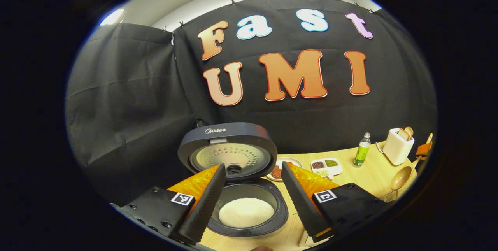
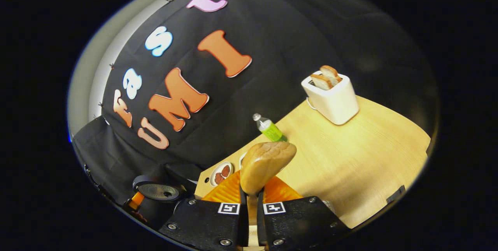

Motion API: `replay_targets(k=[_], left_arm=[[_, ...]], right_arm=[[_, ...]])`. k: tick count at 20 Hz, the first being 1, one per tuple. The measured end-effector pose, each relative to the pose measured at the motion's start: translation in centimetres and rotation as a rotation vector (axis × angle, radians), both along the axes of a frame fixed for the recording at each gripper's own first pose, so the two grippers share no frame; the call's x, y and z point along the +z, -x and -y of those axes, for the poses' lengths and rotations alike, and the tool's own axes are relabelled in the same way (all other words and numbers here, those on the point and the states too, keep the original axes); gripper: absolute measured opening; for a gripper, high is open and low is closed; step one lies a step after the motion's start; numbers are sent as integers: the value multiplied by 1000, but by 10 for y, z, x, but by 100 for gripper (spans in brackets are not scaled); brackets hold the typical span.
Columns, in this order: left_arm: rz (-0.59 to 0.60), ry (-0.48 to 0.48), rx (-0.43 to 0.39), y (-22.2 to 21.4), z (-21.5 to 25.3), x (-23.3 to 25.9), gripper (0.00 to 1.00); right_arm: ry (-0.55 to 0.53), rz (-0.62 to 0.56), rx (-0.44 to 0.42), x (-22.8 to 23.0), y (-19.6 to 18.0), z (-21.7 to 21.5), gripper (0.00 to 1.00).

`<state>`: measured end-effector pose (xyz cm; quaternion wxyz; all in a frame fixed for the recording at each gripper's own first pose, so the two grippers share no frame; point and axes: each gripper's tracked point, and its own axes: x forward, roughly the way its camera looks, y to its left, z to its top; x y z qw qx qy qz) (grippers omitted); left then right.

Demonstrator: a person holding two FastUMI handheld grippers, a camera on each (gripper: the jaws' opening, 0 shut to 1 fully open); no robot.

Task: Close the left gripper, press the button to open the rice cooker; take a wooden spoon from the chopstick holder with the right hand, scoop a spoonful of rice and pour it into the rice cooker, then put the wooden spoon back into the chopstick holder.

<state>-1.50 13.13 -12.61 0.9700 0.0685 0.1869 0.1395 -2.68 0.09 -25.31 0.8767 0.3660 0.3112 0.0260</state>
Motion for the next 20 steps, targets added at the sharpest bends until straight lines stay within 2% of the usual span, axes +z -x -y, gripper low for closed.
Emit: replay_targets(k=[3, 4, 5, 8, 10, 11, 15, 16, 20], left_arm=[[2, -15, -25, -7, 13, 2, 96], [1, -15, -32, -8, 17, 3, 100], [-2, -13, -36, -9, 20, 3, 96], [-11, -15, -47, -11, 25, 3, 96], [-11, -29, -54, -13, 26, 6, 100], [-11, -33, -57, -14, 26, 8, 96], [-4, -51, -75, -17, 31, 14, 100], [-5, -55, -79, -17, 32, 14, 96], [4, -57, -92, -20, 36, 16, 96]], right_arm=[[4, -58, -41, -29, 13, 27, 8], [-1, -75, -47, -38, 19, 31, 8], [-10, -94, -49, -47, 24, 33, 8], [-2, -133, -56, -73, 36, 33, 8], [18, -125, -68, -77, 38, 37, 8], [30, -126, -71, -80, 37, 42, 8], [56, -138, -66, -87, 42, 44, 8], [64, -140, -66, -91, 44, 40, 8], [163, -139, -47, -102, 45, 30, 8]])
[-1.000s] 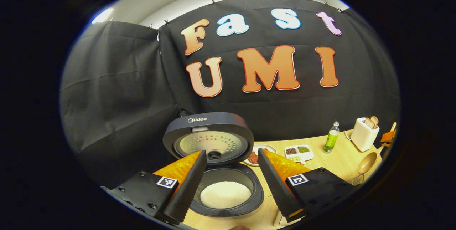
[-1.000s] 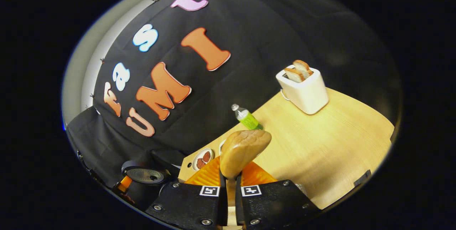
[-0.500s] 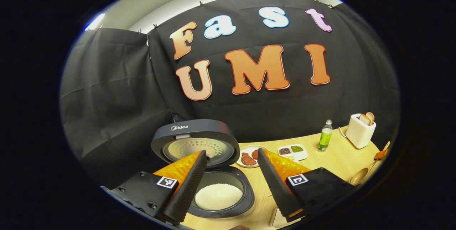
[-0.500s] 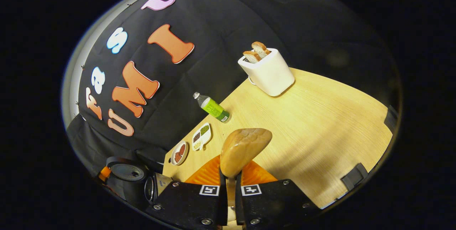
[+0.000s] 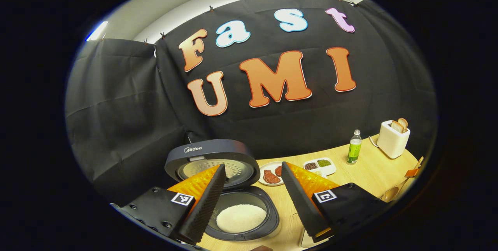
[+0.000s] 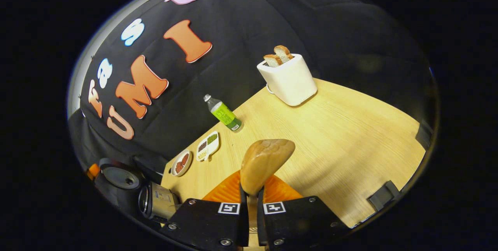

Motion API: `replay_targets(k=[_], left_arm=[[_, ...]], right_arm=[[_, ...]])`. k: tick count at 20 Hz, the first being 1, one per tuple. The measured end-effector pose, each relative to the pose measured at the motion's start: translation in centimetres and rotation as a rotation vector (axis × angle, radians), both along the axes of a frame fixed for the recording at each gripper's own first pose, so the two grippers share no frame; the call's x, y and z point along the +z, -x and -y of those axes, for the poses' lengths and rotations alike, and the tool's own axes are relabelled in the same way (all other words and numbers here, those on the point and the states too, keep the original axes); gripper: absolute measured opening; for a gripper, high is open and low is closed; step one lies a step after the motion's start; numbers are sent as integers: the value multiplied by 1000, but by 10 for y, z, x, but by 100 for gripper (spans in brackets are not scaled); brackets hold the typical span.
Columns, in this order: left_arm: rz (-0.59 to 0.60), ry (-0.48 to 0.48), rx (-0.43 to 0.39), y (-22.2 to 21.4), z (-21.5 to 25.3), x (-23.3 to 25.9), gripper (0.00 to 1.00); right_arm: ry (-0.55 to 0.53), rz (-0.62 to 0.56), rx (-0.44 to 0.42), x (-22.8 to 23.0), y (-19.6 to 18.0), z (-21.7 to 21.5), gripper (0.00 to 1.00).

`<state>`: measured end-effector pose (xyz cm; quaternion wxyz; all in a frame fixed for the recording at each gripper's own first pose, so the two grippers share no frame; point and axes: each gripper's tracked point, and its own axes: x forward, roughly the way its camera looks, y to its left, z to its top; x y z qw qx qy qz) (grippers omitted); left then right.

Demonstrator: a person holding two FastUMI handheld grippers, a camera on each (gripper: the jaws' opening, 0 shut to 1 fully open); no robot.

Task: Close the left gripper, press the button to open the rice cooker; take a wooden spoon from the chopstick holder with the right hand, scoop a spoonful of rice and pour it into the rice cooker, then put the wooden spoon back into the chopstick holder.

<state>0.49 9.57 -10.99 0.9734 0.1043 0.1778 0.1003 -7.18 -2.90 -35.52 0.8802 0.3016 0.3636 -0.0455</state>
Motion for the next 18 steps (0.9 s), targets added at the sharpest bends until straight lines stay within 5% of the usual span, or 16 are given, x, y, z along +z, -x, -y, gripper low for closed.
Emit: replay_targets(k=[18], left_arm=[[56, 2, 18, -7, -30, 15, 96]], right_arm=[[60, -47, -10, -8, 21, -4, 16]])
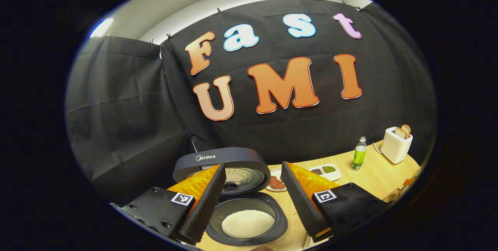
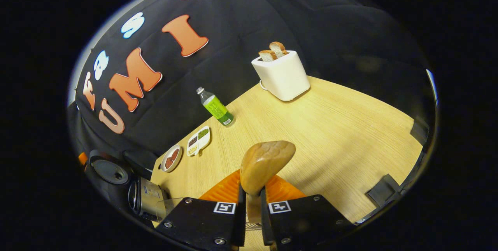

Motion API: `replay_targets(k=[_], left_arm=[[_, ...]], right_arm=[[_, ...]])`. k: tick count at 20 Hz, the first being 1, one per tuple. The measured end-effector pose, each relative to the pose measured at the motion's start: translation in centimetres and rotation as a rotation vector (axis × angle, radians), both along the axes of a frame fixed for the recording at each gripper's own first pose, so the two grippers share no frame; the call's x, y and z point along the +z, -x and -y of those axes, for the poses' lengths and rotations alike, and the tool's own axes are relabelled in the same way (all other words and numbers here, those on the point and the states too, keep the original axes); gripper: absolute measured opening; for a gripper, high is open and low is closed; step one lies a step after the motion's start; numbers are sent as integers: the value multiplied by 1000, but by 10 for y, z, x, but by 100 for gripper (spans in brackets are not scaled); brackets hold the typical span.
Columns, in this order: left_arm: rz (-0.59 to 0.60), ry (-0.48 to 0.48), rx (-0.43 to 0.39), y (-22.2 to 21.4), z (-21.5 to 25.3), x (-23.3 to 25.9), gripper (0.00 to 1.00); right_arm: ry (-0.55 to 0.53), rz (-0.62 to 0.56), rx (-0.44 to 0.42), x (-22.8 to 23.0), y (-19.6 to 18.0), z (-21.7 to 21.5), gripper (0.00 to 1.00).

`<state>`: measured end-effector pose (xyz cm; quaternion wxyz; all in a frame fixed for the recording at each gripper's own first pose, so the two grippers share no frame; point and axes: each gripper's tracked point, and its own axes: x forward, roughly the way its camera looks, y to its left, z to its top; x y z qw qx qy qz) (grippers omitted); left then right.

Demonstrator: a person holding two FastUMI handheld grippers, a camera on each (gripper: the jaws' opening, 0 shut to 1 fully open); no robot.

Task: Close the left gripper, press the button to open the rice cooker; take a wooden spoon from the chopstick holder with the right hand, scoop a spoonful of rice and pour it into the rice cooker, then put the wooden spoon back into the chopstick holder.

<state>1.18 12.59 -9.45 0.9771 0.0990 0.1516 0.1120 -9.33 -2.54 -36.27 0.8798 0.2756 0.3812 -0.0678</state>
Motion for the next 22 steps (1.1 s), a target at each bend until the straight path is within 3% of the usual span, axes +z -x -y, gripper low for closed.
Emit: replay_targets(k=[5, 7, 8, 10, 11, 16, 18, 19, 20, 21, 22], left_arm=[[-1, 27, 0, 2, -2, -5, 96], [1, 44, 12, 1, -9, -4, 94], [6, 55, 18, -1, -12, -1, 91], [27, 73, 35, -7, -23, 12, 97], [39, 81, 41, -11, -29, 20, 100], [64, 134, 102, -38, -70, 49, 88], [34, 147, 111, -52, -81, 49, 100], [16, 160, 121, -59, -88, 46, 100], [-14, 179, 131, -66, -94, 40, 88], [-40, 198, 141, -73, -100, 34, 88], [-73, 217, 152, -79, -104, 27, 96]], right_arm=[[-11, -25, -12, 0, 4, 3, 19], [-30, -40, -13, 4, 4, 5, 30], [-36, -34, -16, 8, 4, 8, 41], [-23, -18, -26, 18, 1, 18, 43], [-6, -7, -33, 23, -2, 25, 56], [77, 75, -54, 67, -21, 46, 74], [121, 109, -53, 86, -25, 55, 75], [140, 123, -51, 95, -27, 58, 75], [154, 141, -45, 105, -30, 58, 75], [171, 156, -41, 114, -32, 60, 75], [187, 177, -30, 123, -35, 60, 75]])
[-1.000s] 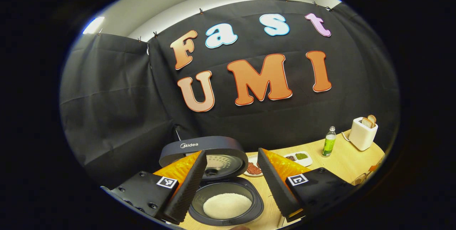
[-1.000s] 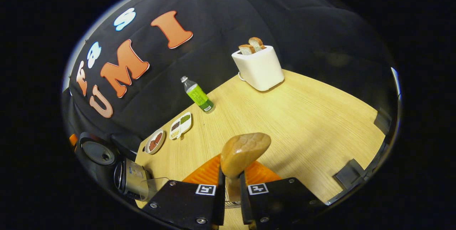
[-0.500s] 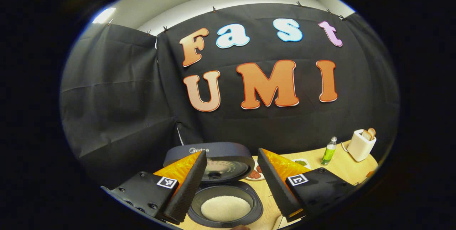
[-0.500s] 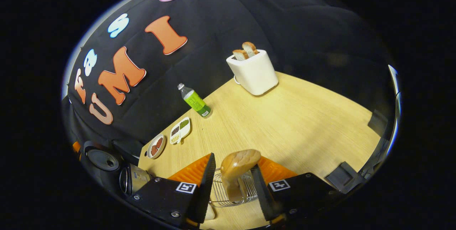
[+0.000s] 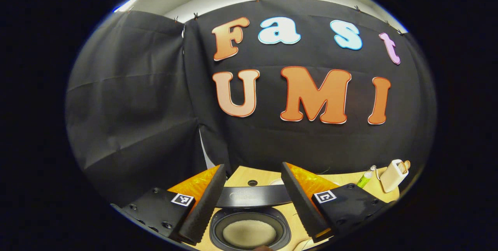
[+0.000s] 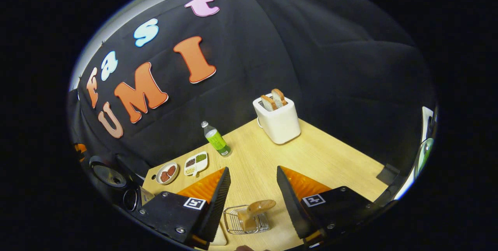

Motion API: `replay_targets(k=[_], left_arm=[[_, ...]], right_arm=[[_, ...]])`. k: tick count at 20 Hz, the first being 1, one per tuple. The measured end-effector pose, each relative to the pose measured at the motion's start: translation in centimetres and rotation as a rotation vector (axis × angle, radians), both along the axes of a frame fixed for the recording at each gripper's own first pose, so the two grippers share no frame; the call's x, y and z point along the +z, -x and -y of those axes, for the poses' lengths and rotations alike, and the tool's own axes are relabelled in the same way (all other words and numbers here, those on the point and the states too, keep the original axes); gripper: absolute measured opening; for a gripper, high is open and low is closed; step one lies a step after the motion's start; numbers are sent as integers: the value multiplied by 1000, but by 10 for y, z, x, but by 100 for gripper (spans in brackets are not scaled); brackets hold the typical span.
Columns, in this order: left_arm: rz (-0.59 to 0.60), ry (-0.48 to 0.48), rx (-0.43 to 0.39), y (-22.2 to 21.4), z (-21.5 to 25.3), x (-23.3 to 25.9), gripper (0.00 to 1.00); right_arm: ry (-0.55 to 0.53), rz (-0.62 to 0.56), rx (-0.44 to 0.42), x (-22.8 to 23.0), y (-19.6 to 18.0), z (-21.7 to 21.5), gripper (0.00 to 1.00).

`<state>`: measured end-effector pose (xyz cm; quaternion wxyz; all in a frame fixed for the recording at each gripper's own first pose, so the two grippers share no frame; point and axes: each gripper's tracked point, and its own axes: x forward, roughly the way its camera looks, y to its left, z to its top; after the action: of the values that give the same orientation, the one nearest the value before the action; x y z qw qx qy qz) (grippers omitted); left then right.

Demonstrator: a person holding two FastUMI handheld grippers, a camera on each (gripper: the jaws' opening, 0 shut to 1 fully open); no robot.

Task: Close the left gripper, press the button to open the rice cooker; take a wooden spoon from the chopstick holder with the right hand, scoop a spoonful of rice and pour it into the rice cooker, then put the wooden spoon back into the chopstick holder.

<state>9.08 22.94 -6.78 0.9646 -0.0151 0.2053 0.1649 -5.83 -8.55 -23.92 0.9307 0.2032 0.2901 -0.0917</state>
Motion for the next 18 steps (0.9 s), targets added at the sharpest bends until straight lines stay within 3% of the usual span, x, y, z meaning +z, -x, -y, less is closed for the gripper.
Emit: replay_targets(k=[3, 5, 7, 8, 10, 11, 15, 18], left_arm=[[-131, 93, 7, -6, -1, -35, 100], [-235, 76, 24, -1, -8, -52, 96], [-318, 126, 25, 9, 1, -71, 90], [-371, 143, 26, 18, 5, -81, 95], [-486, 210, 20, 42, 23, -110, 95], [-542, 224, 22, 55, 31, -124, 90], [-636, 240, 25, 84, 40, -162, 95], [-731, 274, 38, 108, 52, -193, 92]], right_arm=[[42, 51, 28, 26, -5, -1, 77], [57, 70, 47, 35, -9, -3, 77], [61, 85, 68, 42, -11, -8, 77], [68, 89, 78, 43, -12, -10, 77], [82, 96, 98, 42, -15, -14, 77], [89, 98, 109, 42, -16, -16, 77], [99, 93, 151, 37, -19, -24, 77], [89, 89, 170, 34, -22, -31, 77]])
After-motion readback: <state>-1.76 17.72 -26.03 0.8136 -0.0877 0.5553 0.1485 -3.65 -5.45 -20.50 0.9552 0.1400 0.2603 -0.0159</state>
